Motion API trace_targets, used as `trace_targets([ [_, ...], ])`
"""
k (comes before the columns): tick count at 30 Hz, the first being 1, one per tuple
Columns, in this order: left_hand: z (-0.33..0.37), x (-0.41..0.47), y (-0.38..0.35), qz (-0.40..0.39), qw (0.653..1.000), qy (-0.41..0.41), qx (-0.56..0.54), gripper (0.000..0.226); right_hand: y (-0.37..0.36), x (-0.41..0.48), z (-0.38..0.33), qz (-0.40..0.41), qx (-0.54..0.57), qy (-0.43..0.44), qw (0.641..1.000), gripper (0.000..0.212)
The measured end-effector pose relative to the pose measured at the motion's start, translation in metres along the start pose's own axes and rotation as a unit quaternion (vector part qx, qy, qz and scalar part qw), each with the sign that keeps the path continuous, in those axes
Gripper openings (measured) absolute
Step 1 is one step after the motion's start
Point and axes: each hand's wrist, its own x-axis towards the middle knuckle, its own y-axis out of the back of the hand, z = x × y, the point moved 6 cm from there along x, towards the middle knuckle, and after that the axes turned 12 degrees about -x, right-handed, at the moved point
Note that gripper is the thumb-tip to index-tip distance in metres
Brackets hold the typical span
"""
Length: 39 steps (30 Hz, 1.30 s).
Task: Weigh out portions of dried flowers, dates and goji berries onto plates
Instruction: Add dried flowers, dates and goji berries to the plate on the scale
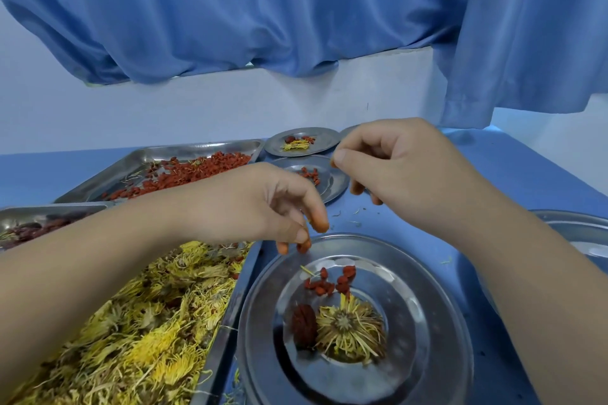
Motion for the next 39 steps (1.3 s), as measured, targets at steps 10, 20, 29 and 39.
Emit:
trace_targets([
  [10,-0.057,0.010,0.136,0.217,0.955,0.032,-0.198,0.026,-0.001,0.001,0.007,-0.004,0.012,-0.010,1.000,0.017],
  [20,-0.135,0.021,0.191,0.332,0.929,0.164,0.027,0.029,-0.002,0.001,0.009,-0.009,0.005,-0.003,1.000,0.019],
  [29,-0.141,0.031,0.190,0.371,0.910,0.151,0.111,0.027,-0.009,0.000,0.007,-0.022,-0.005,0.006,1.000,0.020],
  [39,-0.150,0.024,0.184,0.326,0.924,0.199,-0.030,0.013,-0.008,-0.003,0.001,-0.026,-0.020,0.001,0.999,0.020],
])
